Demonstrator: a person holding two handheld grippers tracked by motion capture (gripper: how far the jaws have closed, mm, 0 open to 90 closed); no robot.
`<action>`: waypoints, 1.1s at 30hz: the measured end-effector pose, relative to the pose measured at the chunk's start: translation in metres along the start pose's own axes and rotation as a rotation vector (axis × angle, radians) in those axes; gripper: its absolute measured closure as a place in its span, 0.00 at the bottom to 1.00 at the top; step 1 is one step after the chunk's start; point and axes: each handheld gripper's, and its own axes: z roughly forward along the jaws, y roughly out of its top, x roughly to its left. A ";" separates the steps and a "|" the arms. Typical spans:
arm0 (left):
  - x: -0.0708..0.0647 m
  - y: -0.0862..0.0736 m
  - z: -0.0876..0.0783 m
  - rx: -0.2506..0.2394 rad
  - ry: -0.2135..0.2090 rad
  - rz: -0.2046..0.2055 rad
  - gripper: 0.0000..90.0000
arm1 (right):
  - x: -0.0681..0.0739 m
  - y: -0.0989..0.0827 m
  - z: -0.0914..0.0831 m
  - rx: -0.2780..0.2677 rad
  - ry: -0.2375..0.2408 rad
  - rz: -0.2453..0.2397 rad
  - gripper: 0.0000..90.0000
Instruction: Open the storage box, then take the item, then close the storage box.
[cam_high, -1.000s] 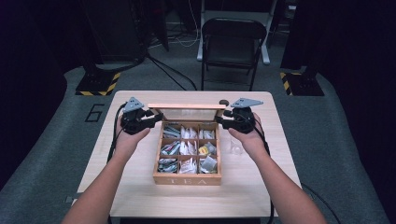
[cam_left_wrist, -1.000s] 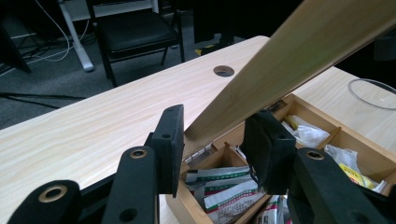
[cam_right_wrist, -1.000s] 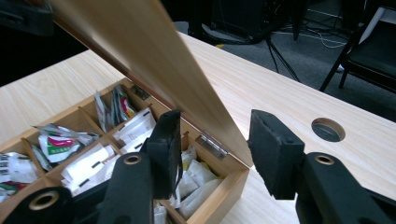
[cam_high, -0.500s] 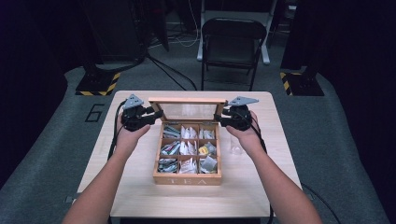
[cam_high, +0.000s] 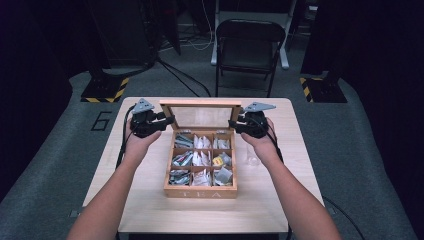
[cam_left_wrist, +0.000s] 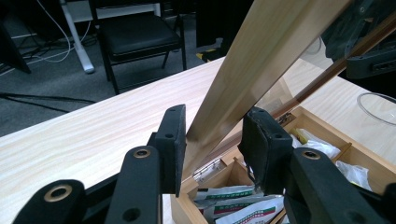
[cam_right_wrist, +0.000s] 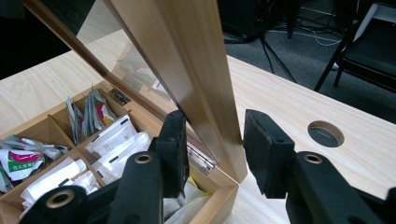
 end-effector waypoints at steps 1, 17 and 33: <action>0.000 0.000 0.000 0.004 -0.001 0.001 0.67 | -0.001 0.000 0.000 -0.003 0.000 -0.006 0.66; 0.004 0.003 0.005 -0.001 0.005 -0.007 0.68 | -0.005 0.004 0.003 0.007 0.002 0.008 0.68; 0.008 0.001 0.010 0.015 0.031 -0.026 0.67 | -0.011 0.008 0.009 0.005 0.013 0.023 0.69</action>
